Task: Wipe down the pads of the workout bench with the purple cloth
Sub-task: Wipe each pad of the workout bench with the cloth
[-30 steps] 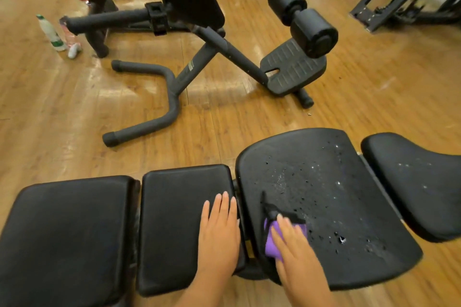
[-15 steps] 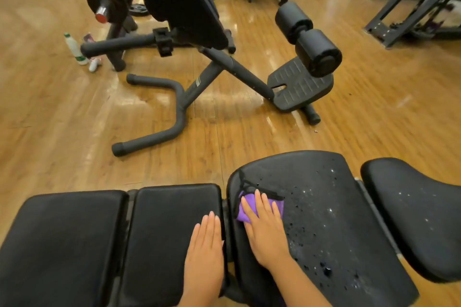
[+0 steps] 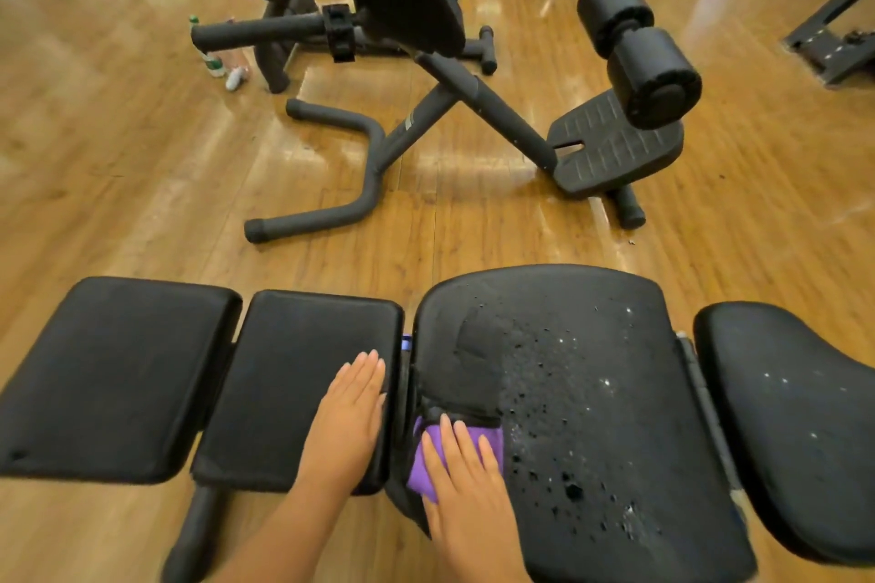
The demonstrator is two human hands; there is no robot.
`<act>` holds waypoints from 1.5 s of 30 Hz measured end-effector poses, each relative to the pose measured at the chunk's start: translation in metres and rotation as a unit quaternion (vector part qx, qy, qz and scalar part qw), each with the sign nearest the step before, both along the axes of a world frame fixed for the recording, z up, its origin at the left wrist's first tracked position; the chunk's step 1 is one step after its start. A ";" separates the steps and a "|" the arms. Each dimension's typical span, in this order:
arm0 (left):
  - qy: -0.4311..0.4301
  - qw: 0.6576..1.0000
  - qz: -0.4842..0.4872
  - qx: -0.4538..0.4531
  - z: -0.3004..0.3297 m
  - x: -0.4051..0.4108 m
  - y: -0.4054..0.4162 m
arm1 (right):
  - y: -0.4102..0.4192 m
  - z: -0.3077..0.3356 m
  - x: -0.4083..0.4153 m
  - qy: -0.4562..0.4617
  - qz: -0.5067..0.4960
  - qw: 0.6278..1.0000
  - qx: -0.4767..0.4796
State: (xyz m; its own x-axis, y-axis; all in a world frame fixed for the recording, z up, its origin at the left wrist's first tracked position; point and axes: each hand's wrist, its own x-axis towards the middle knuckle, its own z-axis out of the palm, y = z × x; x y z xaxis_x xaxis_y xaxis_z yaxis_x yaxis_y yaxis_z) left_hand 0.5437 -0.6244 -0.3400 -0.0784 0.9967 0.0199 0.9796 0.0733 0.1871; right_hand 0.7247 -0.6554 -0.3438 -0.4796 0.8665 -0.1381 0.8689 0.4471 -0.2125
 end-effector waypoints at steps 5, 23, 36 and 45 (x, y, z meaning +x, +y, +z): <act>0.005 1.000 0.005 0.016 -0.004 -0.001 -0.002 | 0.032 0.002 -0.010 0.035 -0.010 0.999 0.027; 0.033 0.993 0.044 0.101 -0.016 0.018 0.025 | -0.008 0.000 0.012 0.004 0.072 0.997 0.004; 0.053 0.995 0.005 0.081 -0.023 0.012 0.032 | 0.102 0.007 -0.031 -0.002 -0.016 1.000 0.006; 0.047 0.997 0.015 0.052 -0.015 0.015 0.032 | -0.021 -0.003 0.026 -0.018 0.093 0.996 0.004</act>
